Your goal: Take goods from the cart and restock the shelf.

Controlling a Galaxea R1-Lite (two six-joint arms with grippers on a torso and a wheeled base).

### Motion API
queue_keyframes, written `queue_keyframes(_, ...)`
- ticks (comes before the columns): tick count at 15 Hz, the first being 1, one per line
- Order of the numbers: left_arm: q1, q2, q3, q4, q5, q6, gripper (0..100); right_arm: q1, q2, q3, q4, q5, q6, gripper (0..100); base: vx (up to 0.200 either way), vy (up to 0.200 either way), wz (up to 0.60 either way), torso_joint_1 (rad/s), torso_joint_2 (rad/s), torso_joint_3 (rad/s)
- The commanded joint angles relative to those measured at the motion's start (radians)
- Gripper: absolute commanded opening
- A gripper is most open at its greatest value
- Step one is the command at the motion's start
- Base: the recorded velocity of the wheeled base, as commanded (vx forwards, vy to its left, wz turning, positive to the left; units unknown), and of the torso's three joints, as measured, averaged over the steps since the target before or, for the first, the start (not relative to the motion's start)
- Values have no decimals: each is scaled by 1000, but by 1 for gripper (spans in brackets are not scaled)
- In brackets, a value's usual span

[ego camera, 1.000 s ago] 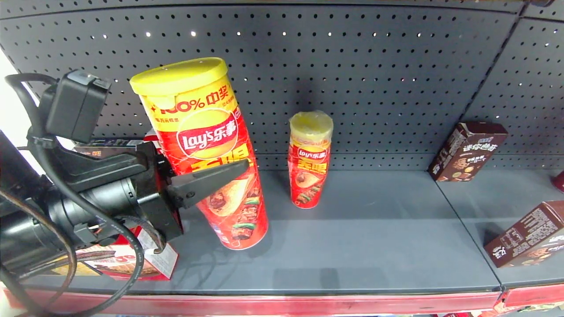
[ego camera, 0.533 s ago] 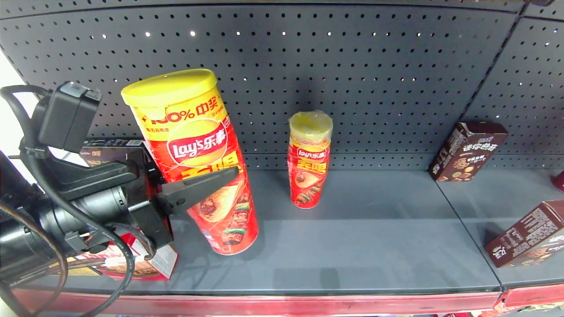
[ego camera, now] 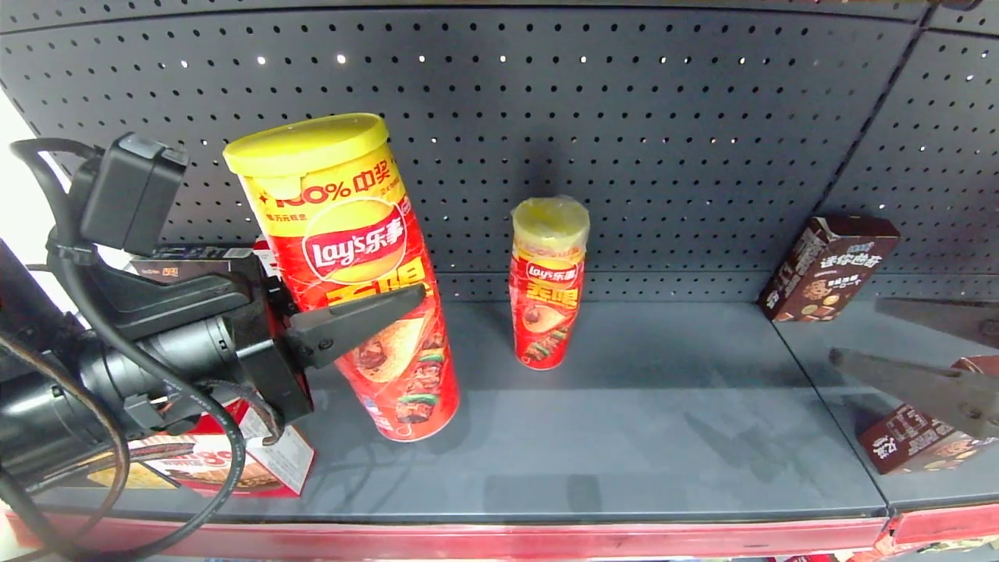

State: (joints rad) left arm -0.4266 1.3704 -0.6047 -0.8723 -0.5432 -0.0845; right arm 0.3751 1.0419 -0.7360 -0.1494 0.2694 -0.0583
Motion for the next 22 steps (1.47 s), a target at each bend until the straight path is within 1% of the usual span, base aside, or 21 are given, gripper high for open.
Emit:
queue_keyframes(1,0,25,-12,0,0,-1,0,21,199,-11,-147,83,-32,100,0,0,0,0,0,0)
queue_keyframes(2,0,35,-12,-2,2,-1,0,21,262,-17,-228,151,-61,100,0,0,0,0,0,0)
queue_keyframes(4,0,38,-10,-2,2,-1,0,18,314,-36,-280,268,-98,100,0,0,0,0,0,0)
queue_keyframes(5,2,47,-9,-2,3,-1,0,-18,368,-59,-317,430,-166,100,0,0,0,0,0,0)
queue_keyframes(6,2,49,-9,-2,3,-1,0,-39,395,-72,-335,493,-204,100,0,0,0,0,0,0)
queue_keyframes(7,2,50,-10,-2,3,-1,0,-71,474,-114,-381,597,-293,100,0,0,0,0,0,0)
queue_keyframes(8,2,52,-10,-2,3,-1,0,-84,523,-158,-400,646,-328,100,0,0,0,0,0,0)
queue_keyframes(9,2,52,-10,-2,3,-1,0,-85,538,-177,-400,660,-330,100,0,0,0,0,0,0)
queue_keyframes(10,2,52,-9,-2,3,0,0,-81,589,-227,-400,671,-330,100,0,0,0,0,0,0)
queue_keyframes(16,2,59,2,-11,3,0,0,-70,791,-416,-398,683,-328,100,0,0,0,0,0,0)
queue_keyframes(20,5,61,-3,-13,3,0,0,-53,882,-479,-395,694,-324,100,0,0,0,0,0,0)
queue_keyframes(22,17,67,-6,-13,2,0,0,-36,919,-503,-395,694,-322,100,0,0,0,0,0,0)
